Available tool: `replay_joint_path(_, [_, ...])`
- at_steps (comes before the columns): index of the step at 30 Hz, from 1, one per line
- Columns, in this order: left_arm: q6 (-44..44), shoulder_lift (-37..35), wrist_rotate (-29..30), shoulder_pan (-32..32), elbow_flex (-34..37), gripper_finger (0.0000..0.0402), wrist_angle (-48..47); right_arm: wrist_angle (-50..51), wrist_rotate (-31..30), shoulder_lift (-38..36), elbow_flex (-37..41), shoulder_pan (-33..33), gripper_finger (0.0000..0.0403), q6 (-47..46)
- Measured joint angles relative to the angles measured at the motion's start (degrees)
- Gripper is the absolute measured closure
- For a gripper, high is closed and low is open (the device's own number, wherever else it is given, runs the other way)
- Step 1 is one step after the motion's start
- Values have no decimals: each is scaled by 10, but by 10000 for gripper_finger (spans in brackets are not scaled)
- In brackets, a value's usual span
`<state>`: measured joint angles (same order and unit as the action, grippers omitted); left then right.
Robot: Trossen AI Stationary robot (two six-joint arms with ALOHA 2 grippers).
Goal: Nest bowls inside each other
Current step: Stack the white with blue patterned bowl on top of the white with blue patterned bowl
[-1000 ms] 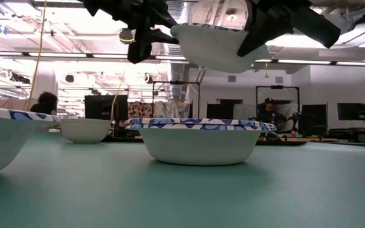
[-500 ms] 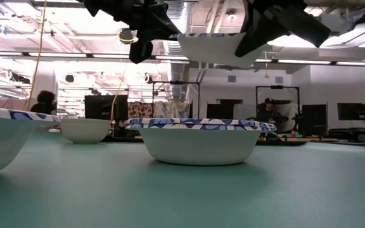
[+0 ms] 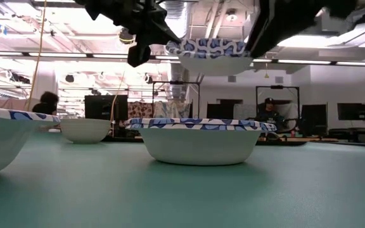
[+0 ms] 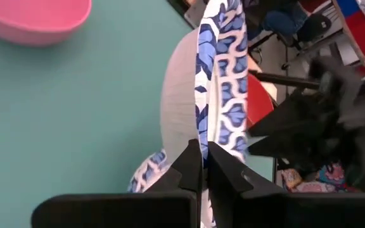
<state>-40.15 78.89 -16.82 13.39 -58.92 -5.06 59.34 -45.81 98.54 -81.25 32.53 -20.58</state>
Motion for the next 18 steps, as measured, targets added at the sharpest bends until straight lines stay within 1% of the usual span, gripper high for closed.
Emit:
replay_joint_path(5, [-50, -1, -13, -18, 0, 400, -25, 34, 3, -45, 0, 60, 216, -147])
replay_joint_path(9, [-82, -1, -7, -48, 0, 400, -22, 65, -35, -74, 0, 114, 222, -261])
replay_joint_path(13, [-120, -6, 46, -86, 0, 400, -10, 84, -76, -85, 0, 156, 223, -345])
replay_joint_path(16, [-152, -14, 85, -110, 0, 400, -4, 91, -82, -84, 0, 176, 223, -376])
replay_joint_path(18, [-175, -23, 107, -127, 13, 400, 24, 95, -82, -81, 0, 183, 223, -389])
